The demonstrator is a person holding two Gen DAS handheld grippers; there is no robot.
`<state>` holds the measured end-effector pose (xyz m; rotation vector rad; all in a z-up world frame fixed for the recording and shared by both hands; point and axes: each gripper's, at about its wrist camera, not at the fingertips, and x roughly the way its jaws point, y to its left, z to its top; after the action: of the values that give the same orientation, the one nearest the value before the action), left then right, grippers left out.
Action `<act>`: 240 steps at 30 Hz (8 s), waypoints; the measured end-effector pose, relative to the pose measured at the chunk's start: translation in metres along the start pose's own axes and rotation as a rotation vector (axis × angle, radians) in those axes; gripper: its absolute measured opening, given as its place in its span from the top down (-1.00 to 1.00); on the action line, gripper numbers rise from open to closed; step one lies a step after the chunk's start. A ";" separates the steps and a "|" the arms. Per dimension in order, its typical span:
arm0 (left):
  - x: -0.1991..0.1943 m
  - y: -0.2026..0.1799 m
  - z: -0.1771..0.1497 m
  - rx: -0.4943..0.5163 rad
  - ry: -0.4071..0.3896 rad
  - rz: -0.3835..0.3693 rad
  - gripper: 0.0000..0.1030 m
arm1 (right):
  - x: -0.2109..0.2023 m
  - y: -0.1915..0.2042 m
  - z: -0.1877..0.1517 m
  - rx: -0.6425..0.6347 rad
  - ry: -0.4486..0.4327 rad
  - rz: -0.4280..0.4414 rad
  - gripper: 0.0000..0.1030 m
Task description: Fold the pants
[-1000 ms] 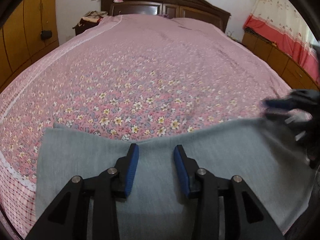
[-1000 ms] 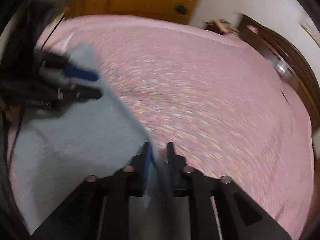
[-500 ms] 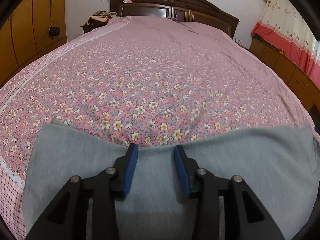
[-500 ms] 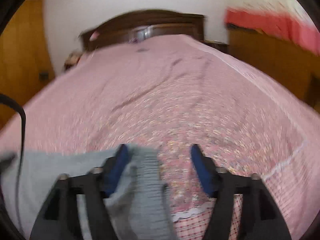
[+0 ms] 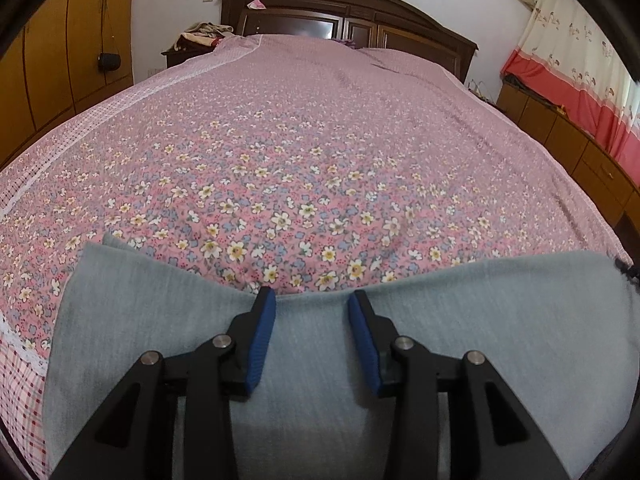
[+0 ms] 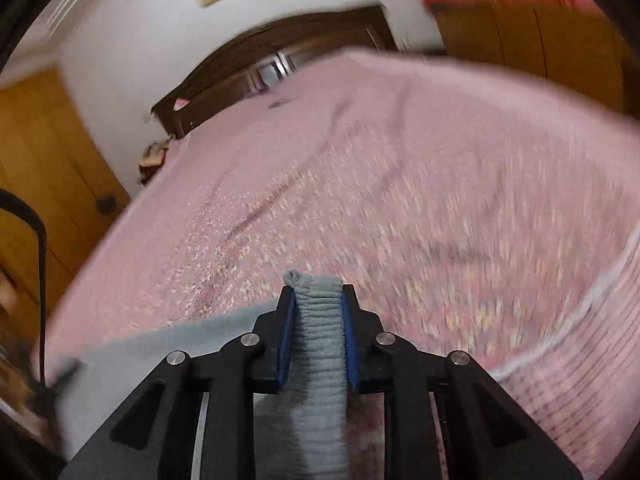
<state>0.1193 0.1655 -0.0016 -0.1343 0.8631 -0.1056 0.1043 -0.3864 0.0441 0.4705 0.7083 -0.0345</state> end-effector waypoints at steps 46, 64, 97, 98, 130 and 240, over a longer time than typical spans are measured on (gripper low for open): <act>-0.132 -0.216 -0.154 0.476 -0.043 -0.454 0.92 | -0.090 0.002 -0.102 -0.043 -0.156 0.108 0.60; -0.102 -0.225 -0.164 0.472 0.026 -0.446 0.91 | -0.129 0.002 -0.107 -0.043 -0.251 -0.134 0.60; -0.139 -0.152 -0.150 0.322 0.147 -0.474 0.91 | -0.102 0.159 -0.147 -0.538 -0.173 -0.069 0.61; -0.142 -0.148 -0.149 0.319 0.145 -0.469 0.91 | -0.097 0.166 -0.151 -0.544 -0.148 -0.046 0.61; -0.133 0.162 -0.132 -0.739 -0.128 -0.273 0.23 | -0.008 0.305 -0.305 -0.950 -0.082 0.180 0.59; 0.058 0.049 0.061 -0.322 0.087 -0.135 0.94 | -0.019 0.279 -0.265 -0.652 0.139 -0.017 -0.20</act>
<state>0.2055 0.2101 -0.0139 -0.4929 0.9539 -0.0988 -0.0219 -0.0255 -0.0057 -0.1597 0.8124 0.2102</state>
